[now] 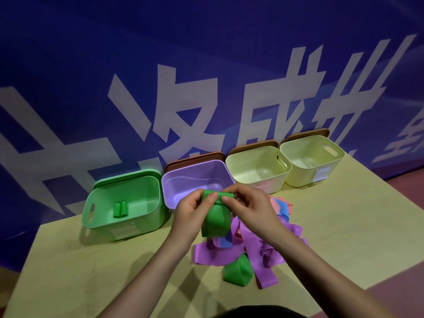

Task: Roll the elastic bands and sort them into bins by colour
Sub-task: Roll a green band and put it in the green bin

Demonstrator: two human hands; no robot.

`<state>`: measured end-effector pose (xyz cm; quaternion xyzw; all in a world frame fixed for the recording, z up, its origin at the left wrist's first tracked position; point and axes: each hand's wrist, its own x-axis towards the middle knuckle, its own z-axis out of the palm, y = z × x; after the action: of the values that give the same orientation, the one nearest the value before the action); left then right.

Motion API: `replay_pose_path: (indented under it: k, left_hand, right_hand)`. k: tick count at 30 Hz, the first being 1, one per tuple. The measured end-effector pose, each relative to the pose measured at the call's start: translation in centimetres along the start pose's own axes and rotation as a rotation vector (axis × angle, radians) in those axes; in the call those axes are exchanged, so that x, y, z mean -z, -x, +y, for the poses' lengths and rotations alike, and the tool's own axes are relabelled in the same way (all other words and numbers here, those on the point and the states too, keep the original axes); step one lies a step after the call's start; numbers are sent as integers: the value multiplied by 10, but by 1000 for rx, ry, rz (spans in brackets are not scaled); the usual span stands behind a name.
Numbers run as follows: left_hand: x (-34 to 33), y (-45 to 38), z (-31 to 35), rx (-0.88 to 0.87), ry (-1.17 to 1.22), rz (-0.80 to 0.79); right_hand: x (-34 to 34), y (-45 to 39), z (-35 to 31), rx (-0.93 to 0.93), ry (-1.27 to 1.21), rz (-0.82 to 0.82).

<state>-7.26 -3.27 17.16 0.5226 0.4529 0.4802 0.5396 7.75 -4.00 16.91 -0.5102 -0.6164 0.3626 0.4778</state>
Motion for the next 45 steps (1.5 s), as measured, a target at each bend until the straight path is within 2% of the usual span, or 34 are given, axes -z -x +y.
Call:
replay_pose_path:
  k: [5,8,11,14,18,23,26,28,31,32,35,39,41,45]
  left_hand:
    - [0,-1,1,-133,-62,34]
    - [-4,-4,5,-30,48,46]
    - [-5,-4,5,159,177,3]
    - [-4,-1,2,234,143,-57]
    - [-5,-1,-1,243,188,3]
    - [-5,-3,6,267,260,25]
    - [-6,-6,6,308,288,39]
    - [-6,-7,4,333,350,21]
    - [-6,-6,1,355,424,-47]
    - [-7,-5,0,353,455,-55]
    - [-8,-4,0,344,516,-72]
    - [-5,-3,-2,329,484,-82]
    - [-4,-4,-3,266,396,-59]
    - [-2,-2,-6,109,72,-41]
  right_hand:
    - [0,-3,-6,66,-17,-14]
    - [-3,-8,-3,5,-167,28]
    - [-4,-11,1,11,-190,48]
    - [-2,-12,4,117,-19,91]
    - [0,-10,7,327,257,114]
    - [4,-10,6,465,405,71]
    - [9,-11,3,495,408,-5]
    - [13,-12,0,444,270,-68]
    - [17,-9,-5,179,-171,-139]
    - [17,-7,-6,133,-247,-140]
    - [12,-3,-7,78,-244,-118]
    - [5,-2,-12,-25,-245,-62]
    - [2,-4,-13,-67,-248,-83]
    - [-1,-6,-5,-91,-165,-61]
